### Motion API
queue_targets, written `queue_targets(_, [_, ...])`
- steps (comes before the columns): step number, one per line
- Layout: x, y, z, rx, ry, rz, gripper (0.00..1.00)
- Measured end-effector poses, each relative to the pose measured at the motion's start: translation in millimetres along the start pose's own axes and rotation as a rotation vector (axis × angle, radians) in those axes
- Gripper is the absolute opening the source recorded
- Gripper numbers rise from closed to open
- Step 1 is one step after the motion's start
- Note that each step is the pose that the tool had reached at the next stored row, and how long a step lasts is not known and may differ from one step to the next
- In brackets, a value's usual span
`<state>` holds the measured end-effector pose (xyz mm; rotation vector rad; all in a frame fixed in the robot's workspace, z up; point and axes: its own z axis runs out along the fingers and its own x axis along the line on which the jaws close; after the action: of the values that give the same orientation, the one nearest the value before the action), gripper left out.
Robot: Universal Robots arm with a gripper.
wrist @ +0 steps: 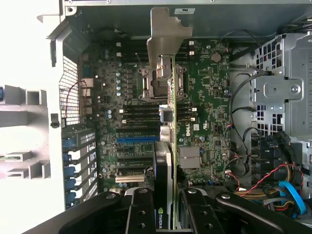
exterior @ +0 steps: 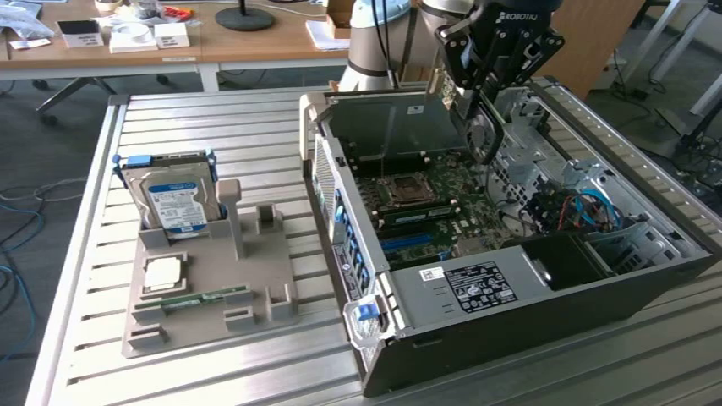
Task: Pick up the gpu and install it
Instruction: 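Pick up the gpu and move the gpu toward the slot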
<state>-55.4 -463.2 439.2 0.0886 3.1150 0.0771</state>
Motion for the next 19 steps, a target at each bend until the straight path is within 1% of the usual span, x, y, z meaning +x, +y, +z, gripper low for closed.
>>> queue_targets(3, [-2.6,0.2,0.1,-0.0001,0.0000,0.000,0.27])
queue_targets(12, [-15.9,0.9,0.4,-0.0009,0.0002,-0.001,0.27])
queue_targets(19, [-16.0,0.9,0.4,-0.0010,0.0001,-0.001,0.27])
